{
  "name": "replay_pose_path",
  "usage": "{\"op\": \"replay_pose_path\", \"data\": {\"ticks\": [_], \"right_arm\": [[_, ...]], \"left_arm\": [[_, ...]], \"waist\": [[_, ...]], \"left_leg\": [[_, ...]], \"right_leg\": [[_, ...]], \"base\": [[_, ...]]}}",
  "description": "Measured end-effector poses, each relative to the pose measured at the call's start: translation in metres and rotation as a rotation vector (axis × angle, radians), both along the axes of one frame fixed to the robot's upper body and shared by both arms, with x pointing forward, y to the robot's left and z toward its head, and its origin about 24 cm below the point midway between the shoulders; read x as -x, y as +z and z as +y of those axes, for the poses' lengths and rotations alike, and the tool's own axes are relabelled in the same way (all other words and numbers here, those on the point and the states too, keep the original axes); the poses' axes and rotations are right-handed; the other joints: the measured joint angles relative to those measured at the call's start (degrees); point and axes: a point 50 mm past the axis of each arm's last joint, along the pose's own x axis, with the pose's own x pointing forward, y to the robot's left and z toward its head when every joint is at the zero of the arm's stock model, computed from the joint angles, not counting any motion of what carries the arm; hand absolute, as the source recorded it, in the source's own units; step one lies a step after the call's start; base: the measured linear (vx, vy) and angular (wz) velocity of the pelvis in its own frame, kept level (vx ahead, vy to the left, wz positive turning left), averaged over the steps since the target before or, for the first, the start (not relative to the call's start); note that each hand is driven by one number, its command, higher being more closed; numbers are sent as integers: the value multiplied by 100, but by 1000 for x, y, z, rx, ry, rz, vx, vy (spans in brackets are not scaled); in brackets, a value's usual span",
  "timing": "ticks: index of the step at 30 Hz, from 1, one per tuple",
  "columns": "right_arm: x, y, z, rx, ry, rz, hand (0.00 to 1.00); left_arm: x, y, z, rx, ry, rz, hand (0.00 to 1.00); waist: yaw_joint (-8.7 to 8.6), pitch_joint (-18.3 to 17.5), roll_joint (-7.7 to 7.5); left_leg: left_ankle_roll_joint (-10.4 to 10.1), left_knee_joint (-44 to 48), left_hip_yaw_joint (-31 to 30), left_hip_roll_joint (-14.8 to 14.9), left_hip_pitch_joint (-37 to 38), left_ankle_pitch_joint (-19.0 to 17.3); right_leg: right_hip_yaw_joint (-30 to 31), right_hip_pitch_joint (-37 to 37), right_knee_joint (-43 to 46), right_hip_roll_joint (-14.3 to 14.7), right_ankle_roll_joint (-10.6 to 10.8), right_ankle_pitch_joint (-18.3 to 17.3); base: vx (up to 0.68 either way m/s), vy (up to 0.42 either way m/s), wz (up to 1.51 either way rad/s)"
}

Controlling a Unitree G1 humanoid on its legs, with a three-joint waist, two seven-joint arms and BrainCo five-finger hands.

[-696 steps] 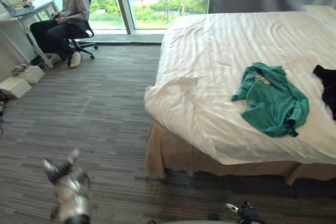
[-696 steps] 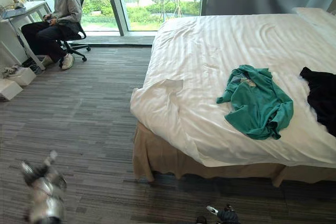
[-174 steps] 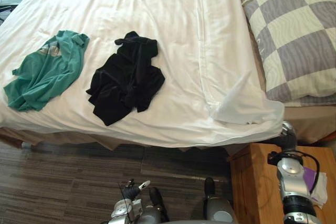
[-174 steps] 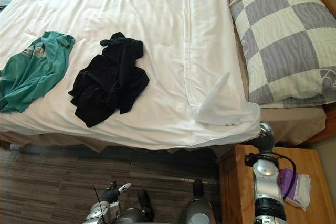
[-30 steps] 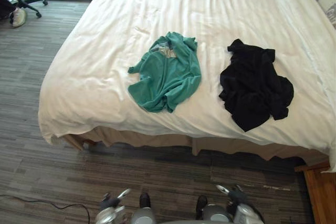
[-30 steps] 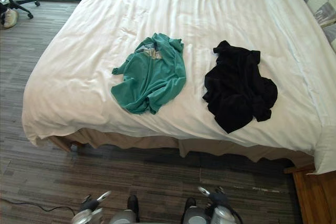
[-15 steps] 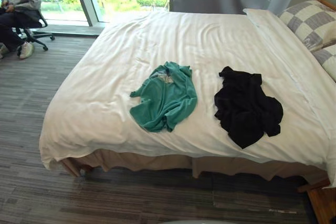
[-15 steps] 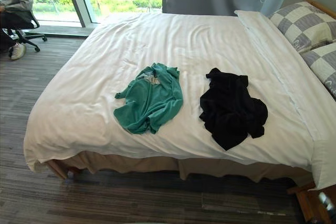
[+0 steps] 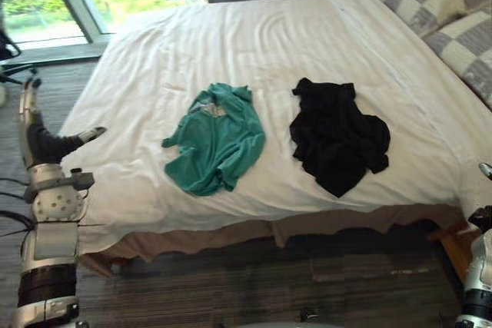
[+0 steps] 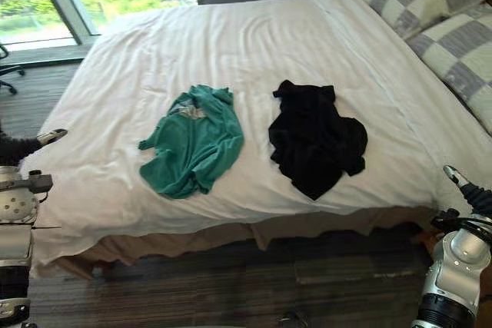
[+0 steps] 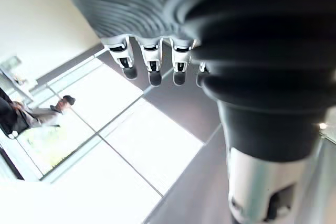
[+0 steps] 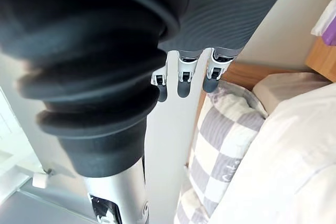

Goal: Tidy the bed and pick cloth on bed and put in laundry

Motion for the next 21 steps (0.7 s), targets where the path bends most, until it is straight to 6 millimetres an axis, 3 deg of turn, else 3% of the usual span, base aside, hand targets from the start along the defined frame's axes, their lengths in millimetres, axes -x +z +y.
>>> {"op": "replay_pose_path", "data": {"ticks": [3, 7, 10, 21], "right_arm": [[-8, 3, 9, 22, 58, 5, 0], [-18, 28, 22, 104, 122, -62, 0], [-19, 40, 30, 141, 148, -106, 0], [-14, 45, 71, 120, 210, -245, 0]], "left_arm": [[-14, 2, -18, -34, -55, 17, 0], [-33, 19, -39, -57, -98, -24, 0], [-42, 31, -49, -93, -104, -47, 0], [-54, 65, -54, -122, 2, -88, 0]], "waist": [[-85, 138, 50], [-289, 469, 262], [-303, 693, 352], [-283, 1463, 378]], "left_leg": [[0, 23, 121, -2, -26, 0], [4, 113, 111, -1, -406, 3], [58, 115, 136, -1, -700, 51], [83, 0, 437, 1, -1065, 240]], "right_leg": [[138, -101, -9, 13, -14, 56], [159, -445, -17, 8, -13, 192], [226, -768, -36, 19, -24, 318], [429, -1333, 2, 56, -47, 512]], "base": [[-19, 4, -26], [-57, -11, -3], [-70, -13, -7], [-32, -6, -10]]}}
